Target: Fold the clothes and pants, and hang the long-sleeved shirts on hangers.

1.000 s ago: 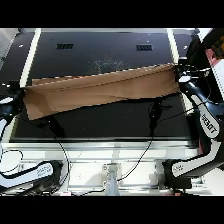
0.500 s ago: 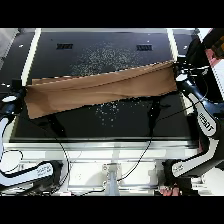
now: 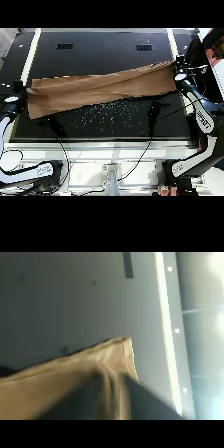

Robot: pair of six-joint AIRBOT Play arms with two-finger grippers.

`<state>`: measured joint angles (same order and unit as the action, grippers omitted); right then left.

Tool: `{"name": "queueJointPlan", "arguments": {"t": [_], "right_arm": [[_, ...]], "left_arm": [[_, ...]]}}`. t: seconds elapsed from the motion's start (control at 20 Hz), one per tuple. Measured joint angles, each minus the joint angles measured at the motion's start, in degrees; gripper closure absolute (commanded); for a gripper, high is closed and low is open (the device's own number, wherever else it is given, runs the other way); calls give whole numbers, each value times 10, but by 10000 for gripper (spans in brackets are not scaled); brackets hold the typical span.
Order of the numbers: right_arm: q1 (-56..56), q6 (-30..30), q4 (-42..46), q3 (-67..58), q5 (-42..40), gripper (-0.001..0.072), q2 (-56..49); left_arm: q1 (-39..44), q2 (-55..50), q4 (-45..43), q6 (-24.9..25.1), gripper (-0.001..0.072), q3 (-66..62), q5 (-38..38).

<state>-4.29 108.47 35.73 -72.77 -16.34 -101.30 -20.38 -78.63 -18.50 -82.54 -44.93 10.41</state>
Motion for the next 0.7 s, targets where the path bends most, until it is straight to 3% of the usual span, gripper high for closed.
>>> {"name": "queueJointPlan", "arguments": {"t": [0.3,0.45,0.55,0.7], "right_arm": [[0,-1,70,-8,44,279,0],[0,-13,129,-20,96,279,2],[-1,-49,166,-26,145,280,4],[-1,-141,200,-30,224,279,12]], "left_arm": [[0,16,-114,-6,201,0,-13],[0,45,-229,-6,217,0,-40],[0,66,-334,-6,361,0,-97],[0,87,-460,-6,358,0,-227]]}}
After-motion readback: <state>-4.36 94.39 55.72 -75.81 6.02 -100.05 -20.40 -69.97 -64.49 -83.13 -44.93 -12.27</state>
